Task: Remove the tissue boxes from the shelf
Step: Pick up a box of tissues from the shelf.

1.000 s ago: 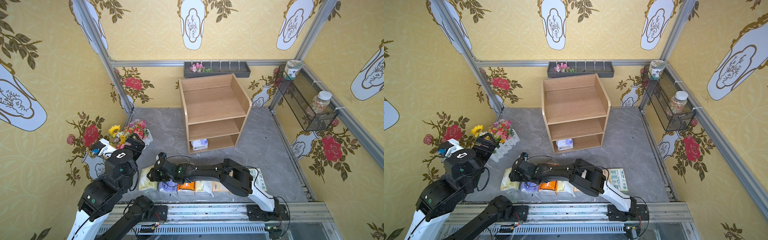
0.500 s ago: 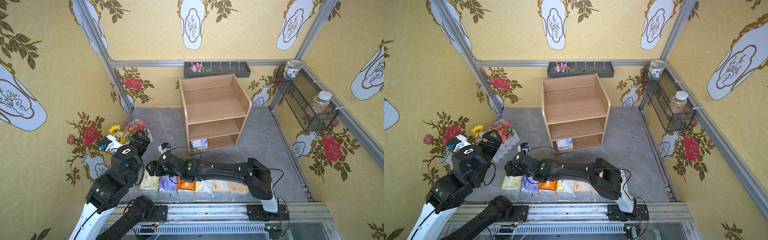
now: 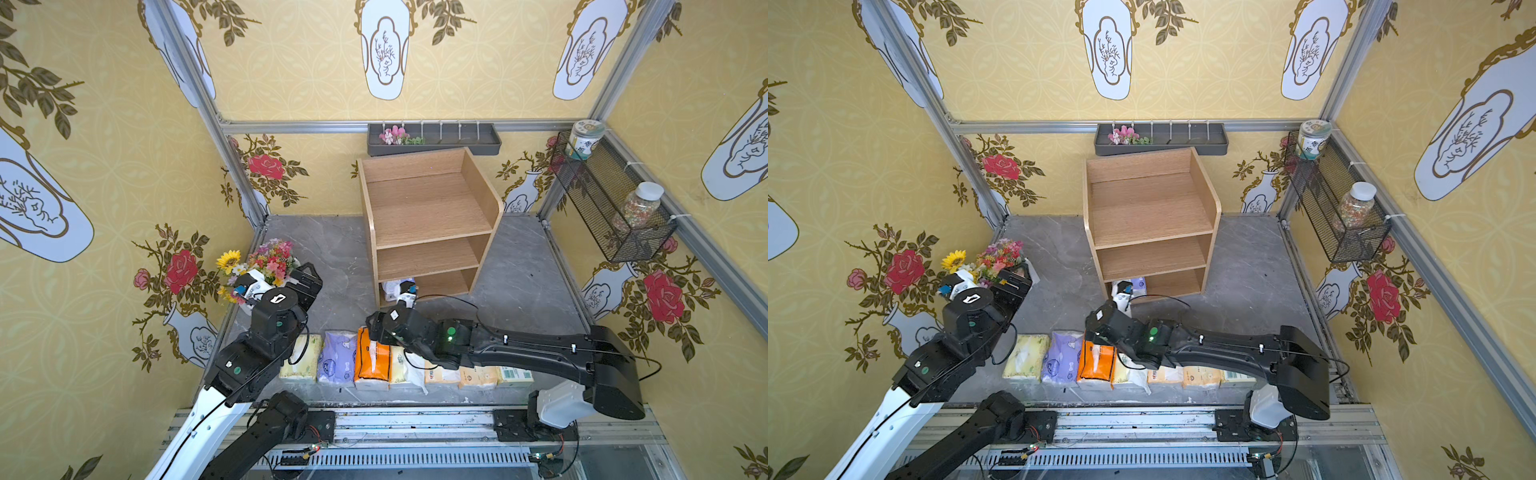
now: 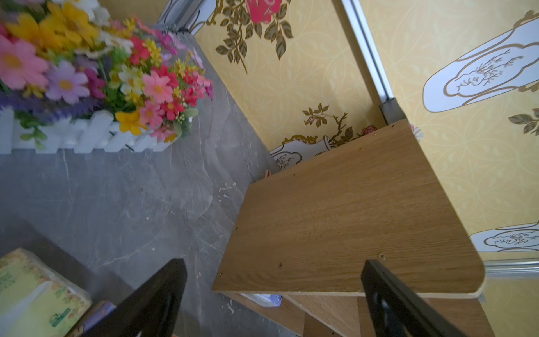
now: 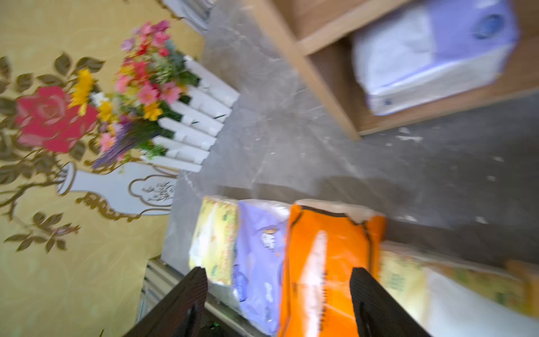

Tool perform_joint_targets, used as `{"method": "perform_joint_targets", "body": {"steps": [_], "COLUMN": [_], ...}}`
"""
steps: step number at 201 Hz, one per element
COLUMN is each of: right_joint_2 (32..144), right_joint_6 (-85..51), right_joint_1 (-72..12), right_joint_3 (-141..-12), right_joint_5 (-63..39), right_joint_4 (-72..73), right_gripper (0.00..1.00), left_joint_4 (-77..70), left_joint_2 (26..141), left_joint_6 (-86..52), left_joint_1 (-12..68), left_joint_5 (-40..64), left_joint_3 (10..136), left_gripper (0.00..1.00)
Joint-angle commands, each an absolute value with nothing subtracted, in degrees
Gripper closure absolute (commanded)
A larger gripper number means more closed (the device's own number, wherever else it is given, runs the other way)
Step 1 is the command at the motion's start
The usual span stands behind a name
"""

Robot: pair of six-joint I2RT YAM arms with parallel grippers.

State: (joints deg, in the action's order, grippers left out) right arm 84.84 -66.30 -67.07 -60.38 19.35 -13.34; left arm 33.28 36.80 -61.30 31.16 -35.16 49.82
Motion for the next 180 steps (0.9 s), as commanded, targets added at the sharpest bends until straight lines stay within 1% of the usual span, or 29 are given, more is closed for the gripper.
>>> {"method": "perform_joint_targets", "body": {"steps": [1,28,44,82,93,136,180], "right_joint_2": [81.52,81.26,82.88,85.88,86.42,90.85,95.69], "right_joint_6": [-72.33,-70.41,-65.99,-54.92,-54.58,-56.85,-56.44], "right_joint_1": [-63.52,-58.66,-56.84,-51.17,-49.89,-44.96,-43.41], "right_joint_3": [-54.69,-51.31,-50.59,-48.15,-46.99,-41.61,-41.2], "right_joint_5": [19.96,19.16,20.85,18.21,17.77,13.02,11.35], "right_joint_4": [-9.61,-6.2,-4.99,5.59,8.14,25.69,35.4], "right_gripper": [0.21,0.23,0.25,0.31,0.31,0.32,0.32], "left_joint_4": [28.38,25.98,24.53,23.0,22.73,21.8,22.06], "left_joint_2": [36.98,37.35,37.27,37.79,38.05,37.99,36.93], "left_joint_6": [-68.0,-71.98,-73.52,-73.71,-73.48,-74.87,-75.76], "left_joint_1": [31.07,31.11,31.11,31.11,31.11,31.11,31.11], "left_joint_5": [-26.63,-22.0,-20.45,-19.55,-19.29,-19.03,-18.0], "left_joint_3": [45.28,40.22,38.08,36.92,36.87,35.74,34.49], "left_gripper": [0.0,0.0,0.0,0.0,0.0,0.0,0.0]}}
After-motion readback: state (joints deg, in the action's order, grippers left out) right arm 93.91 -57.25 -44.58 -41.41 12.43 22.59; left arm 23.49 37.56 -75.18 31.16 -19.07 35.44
